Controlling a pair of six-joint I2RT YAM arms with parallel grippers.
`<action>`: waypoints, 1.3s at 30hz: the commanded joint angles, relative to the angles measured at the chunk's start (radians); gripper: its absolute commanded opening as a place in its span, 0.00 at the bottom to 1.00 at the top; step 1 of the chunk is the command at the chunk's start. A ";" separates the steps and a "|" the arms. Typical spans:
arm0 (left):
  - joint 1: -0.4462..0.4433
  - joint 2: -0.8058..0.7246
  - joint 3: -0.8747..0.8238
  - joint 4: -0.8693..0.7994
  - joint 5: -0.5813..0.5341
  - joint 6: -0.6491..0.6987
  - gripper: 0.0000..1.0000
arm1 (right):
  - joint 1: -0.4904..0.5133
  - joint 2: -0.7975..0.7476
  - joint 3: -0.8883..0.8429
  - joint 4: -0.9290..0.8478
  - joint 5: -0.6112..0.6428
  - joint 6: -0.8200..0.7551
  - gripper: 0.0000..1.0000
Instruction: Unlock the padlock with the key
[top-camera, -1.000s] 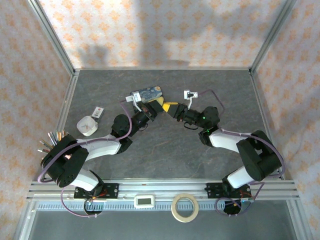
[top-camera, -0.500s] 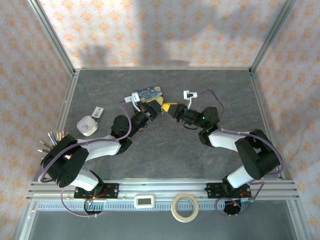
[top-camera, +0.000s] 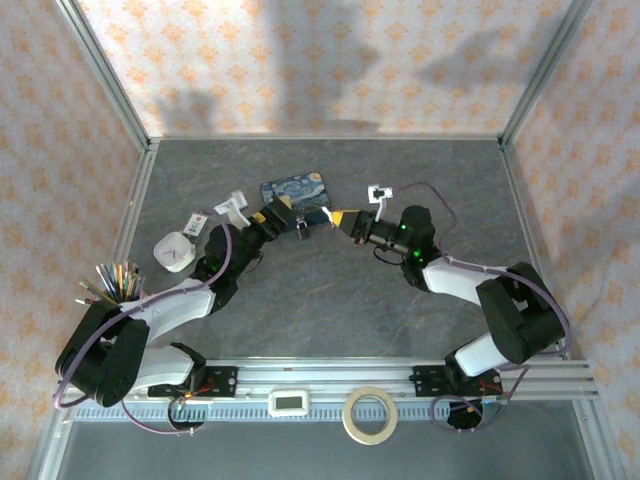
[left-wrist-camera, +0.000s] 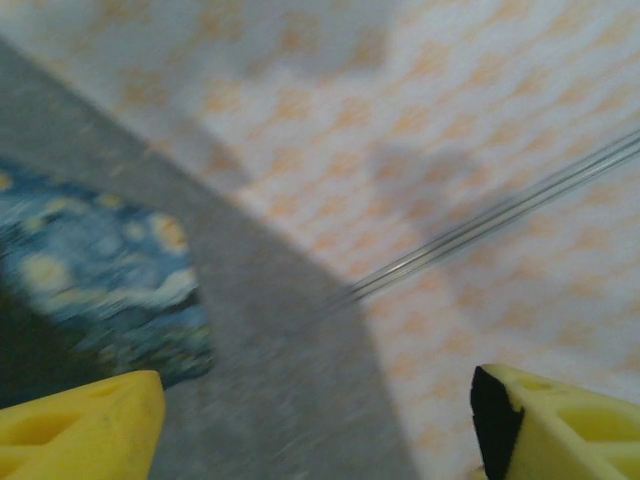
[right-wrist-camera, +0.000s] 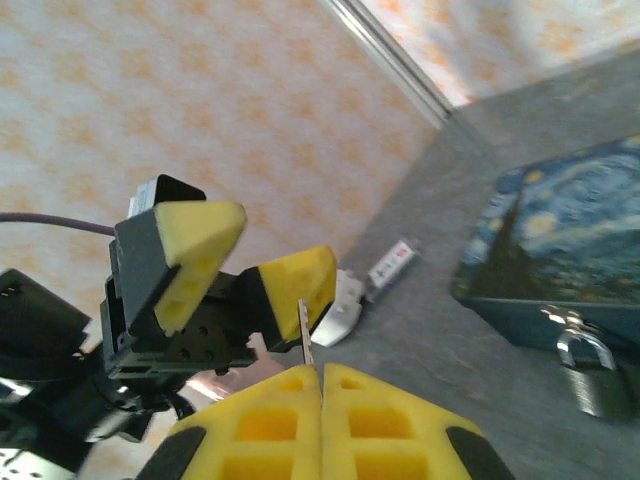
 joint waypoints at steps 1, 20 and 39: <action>-0.004 0.061 0.029 -0.232 -0.004 0.063 0.72 | -0.004 -0.049 0.044 -0.231 0.107 -0.170 0.00; -0.069 0.496 0.324 -0.391 -0.144 0.112 0.68 | -0.004 -0.123 0.034 -0.459 0.330 -0.317 0.00; -0.068 0.745 0.425 -0.303 -0.139 0.024 0.38 | -0.005 -0.118 0.031 -0.439 0.334 -0.314 0.00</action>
